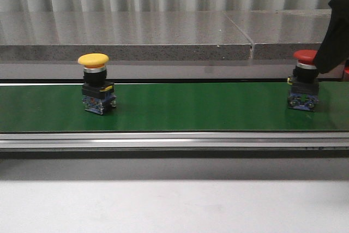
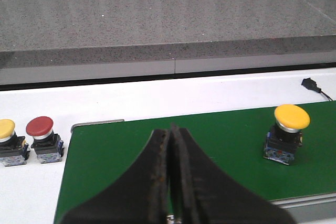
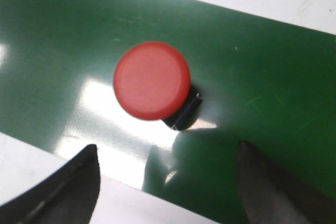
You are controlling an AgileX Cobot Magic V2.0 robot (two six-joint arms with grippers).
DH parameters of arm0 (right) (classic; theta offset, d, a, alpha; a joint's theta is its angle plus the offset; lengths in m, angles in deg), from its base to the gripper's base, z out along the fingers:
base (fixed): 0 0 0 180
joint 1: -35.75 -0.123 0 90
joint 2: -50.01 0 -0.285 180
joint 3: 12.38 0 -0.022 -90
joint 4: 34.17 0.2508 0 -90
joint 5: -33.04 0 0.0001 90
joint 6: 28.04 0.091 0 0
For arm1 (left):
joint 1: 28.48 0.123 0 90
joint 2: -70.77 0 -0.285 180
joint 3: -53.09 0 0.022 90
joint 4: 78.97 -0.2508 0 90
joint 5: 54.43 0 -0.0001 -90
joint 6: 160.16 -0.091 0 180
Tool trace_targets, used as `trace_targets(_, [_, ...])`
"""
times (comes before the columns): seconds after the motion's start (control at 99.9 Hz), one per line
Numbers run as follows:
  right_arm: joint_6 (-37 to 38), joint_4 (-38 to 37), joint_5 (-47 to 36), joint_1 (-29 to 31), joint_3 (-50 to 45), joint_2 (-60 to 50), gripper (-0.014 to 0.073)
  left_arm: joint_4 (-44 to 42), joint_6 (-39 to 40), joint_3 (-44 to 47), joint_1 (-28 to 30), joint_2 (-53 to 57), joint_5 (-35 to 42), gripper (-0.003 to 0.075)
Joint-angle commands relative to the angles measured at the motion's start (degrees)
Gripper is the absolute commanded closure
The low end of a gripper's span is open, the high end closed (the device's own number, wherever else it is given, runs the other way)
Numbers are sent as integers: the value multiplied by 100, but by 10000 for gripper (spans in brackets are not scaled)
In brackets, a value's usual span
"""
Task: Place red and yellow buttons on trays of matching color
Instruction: 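Grasp the red button off the belt with the right gripper, then carry the red button into the red tray and open the right gripper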
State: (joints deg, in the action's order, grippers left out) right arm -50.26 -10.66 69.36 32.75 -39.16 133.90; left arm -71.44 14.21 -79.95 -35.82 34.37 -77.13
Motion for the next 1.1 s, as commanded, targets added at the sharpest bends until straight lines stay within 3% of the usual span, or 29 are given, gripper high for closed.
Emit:
trace_targets(0.0, [-80, 137, -358, 1, 296, 64, 51, 50, 10, -147, -47, -14, 391, 740])
trace_targets(0.31, [-215, 72, -607, 1, 712, 679, 68, 50, 10, -147, -47, -14, 388, 740])
trace_targets(0.53, [-215, 14, -619, 1, 726, 832, 393, 50, 10, -147, -47, -14, 388, 740])
trace_targets(0.68, [-215, 7, -183, 132, 1055, 822, 461, 50, 10, -147, -47, -14, 388, 740])
trace_targets(0.911, [-191, 3, 1084, 1126, 2179, 822, 461, 50, 10, -147, -47, -14, 388, 740])
trace_targets(1.091, [44, 3, 1048, 2184, 2748, 851, 461, 50, 10, -147, -47, -14, 388, 740])
